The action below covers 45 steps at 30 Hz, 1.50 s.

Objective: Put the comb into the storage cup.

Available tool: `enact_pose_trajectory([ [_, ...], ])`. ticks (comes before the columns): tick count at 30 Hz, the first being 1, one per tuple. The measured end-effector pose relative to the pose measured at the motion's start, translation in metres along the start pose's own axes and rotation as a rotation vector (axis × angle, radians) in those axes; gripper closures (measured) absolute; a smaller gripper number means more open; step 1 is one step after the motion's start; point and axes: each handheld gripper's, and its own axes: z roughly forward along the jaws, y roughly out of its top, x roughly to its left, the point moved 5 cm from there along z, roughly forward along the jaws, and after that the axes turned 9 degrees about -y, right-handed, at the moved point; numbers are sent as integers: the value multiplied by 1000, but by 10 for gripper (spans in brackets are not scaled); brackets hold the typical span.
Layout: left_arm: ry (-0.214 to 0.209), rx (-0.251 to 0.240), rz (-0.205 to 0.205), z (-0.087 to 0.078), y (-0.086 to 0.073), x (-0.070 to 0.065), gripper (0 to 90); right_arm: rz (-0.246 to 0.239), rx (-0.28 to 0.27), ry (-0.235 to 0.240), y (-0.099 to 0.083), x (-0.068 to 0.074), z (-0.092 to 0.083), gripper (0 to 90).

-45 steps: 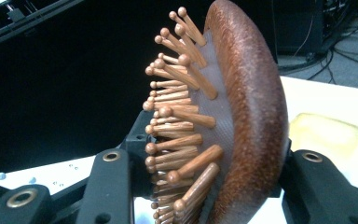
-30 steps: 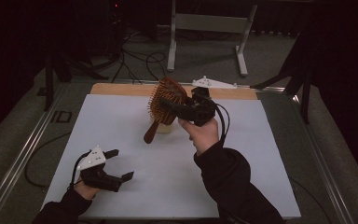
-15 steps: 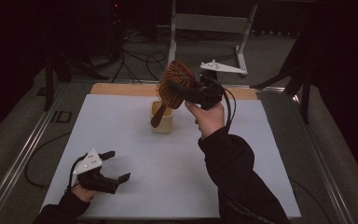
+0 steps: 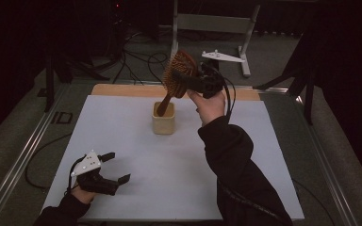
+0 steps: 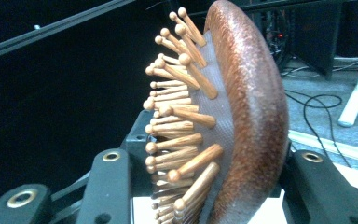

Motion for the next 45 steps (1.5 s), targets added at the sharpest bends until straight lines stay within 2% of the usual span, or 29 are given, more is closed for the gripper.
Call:
enact_pose_trajectory([
  [5,-3,-38,20,-1,1,-1,0,2,0,-29,1,-7,12,521],
  [10,-1,-35,25,0,0,0,0,-6,3,-53,-2,-12,24,521],
  [18,-15,-27,40,1,0,-4,0,17,25,-71,-12,-23,44,521],
  [30,-26,-32,51,1,2,-5,0,44,69,-77,-31,-32,70,521],
  [45,-28,-37,57,0,2,-5,0,59,133,-71,-58,-35,92,520],
])
